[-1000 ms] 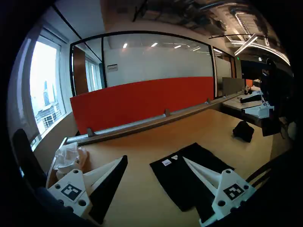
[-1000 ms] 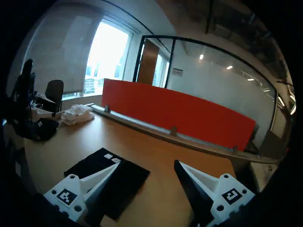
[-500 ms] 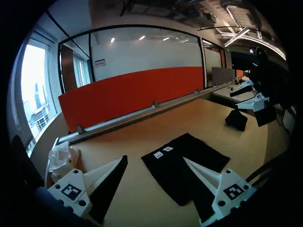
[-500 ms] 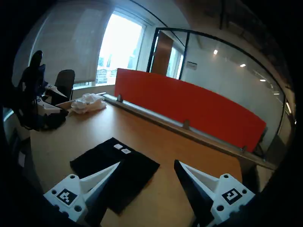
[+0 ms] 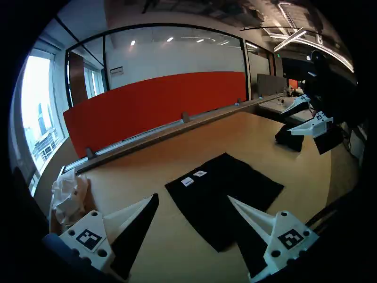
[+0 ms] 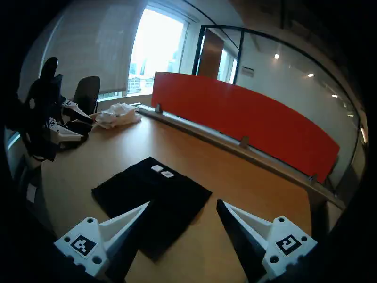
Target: Fold towel
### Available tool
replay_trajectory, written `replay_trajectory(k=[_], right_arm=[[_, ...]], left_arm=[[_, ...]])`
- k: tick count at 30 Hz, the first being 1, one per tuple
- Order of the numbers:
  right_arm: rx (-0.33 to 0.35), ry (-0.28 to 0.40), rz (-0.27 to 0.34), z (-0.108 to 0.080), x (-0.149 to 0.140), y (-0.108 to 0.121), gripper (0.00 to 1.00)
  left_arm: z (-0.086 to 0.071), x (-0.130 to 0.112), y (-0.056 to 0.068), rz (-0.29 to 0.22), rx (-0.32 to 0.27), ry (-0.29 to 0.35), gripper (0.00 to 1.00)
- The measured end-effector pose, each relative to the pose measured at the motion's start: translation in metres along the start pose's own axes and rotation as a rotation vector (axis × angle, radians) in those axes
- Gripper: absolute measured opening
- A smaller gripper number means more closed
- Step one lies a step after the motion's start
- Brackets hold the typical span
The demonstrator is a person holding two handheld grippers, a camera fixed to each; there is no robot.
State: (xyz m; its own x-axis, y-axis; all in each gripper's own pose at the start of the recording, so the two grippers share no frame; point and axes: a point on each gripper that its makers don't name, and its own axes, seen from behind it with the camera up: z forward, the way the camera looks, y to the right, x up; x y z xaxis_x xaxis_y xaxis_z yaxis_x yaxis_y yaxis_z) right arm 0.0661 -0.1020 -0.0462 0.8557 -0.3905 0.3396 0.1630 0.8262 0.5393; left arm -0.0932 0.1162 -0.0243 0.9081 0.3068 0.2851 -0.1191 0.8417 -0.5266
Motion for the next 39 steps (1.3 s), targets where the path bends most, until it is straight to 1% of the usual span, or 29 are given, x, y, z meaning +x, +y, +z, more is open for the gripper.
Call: replay_trajectory(k=[8,12,18,24,33,39], right_arm=[[0.029,-0.04,0.0,0.013,-0.027,-0.012,1.0],[0.041,-0.06,0.001,0.02,-0.04,-0.019,1.0],[0.065,-0.091,0.006,0.029,-0.06,-0.03,1.0],[0.091,-0.123,-0.002,0.04,-0.079,-0.043,1.0],[0.113,-0.169,-0.005,0.052,-0.107,-0.056,1.0],[0.134,-0.205,-0.001,0.054,-0.126,-0.064,1.0]], left_arm=[[0.012,-0.031,0.011,-0.004,-0.022,-0.049,0.97],[0.017,-0.046,0.018,0.003,-0.038,-0.075,0.97],[0.026,-0.071,0.027,0.011,-0.062,-0.122,0.97],[0.034,-0.095,0.036,0.016,-0.091,-0.175,0.97],[0.043,-0.115,0.045,0.022,-0.124,-0.22,0.97],[0.047,-0.13,0.05,0.035,-0.141,-0.254,0.97]])
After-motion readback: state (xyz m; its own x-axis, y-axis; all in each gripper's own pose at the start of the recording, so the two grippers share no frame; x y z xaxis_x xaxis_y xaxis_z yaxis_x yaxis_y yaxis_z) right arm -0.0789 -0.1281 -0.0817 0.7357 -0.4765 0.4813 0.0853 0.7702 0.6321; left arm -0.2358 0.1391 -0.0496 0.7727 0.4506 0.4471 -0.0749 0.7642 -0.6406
